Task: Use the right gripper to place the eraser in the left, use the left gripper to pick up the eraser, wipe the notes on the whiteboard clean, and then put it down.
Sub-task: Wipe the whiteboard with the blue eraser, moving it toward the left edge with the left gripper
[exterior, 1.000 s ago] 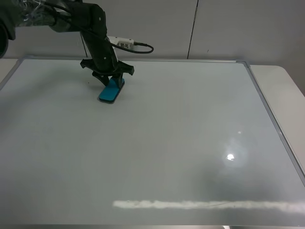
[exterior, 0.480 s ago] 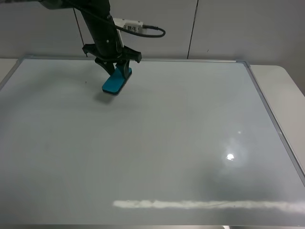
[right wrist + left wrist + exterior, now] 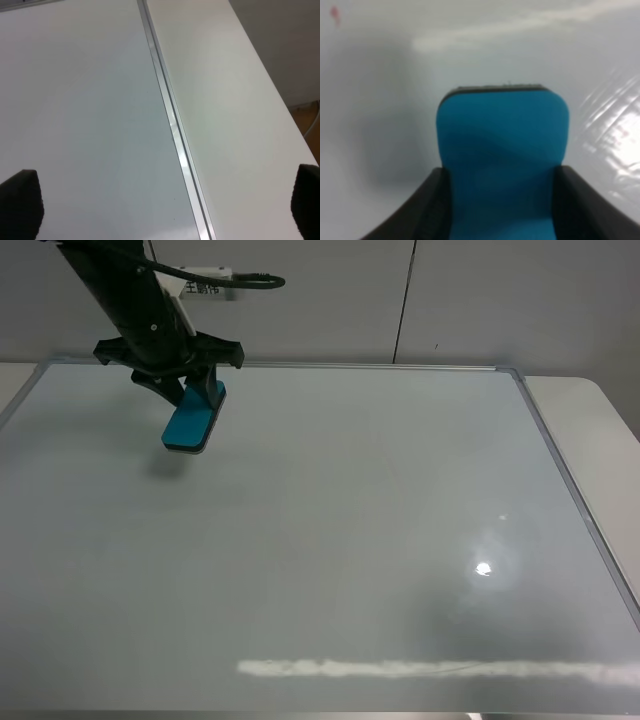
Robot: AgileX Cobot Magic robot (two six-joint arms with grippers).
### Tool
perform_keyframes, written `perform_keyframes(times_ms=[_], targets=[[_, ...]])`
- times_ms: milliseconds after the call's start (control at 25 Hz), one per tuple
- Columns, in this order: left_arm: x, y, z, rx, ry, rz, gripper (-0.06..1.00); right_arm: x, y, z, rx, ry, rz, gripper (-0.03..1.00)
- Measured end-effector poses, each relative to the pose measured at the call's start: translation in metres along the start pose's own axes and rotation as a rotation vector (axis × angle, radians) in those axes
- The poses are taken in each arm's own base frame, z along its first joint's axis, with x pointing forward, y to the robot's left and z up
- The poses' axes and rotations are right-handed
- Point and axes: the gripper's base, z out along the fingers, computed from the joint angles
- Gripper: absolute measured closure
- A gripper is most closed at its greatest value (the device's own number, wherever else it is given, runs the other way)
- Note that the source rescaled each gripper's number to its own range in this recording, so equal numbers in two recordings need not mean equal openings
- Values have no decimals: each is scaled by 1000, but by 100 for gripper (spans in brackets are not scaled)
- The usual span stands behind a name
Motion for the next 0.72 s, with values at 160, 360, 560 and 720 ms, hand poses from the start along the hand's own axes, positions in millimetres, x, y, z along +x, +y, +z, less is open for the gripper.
perform_keyframes(times_ms=[160,360,560,720], targets=[[37,23,5,-7,27,-83,92,0,0,0,0,0,0,-3],[68,54,22,-43,109,-174,92,0,0,0,0,0,0,-3],[79,59,29,-52,125,-211,92,0,0,0,0,0,0,-3],[78,59,30,-49,113,-217,92,0,0,0,0,0,0,-3]])
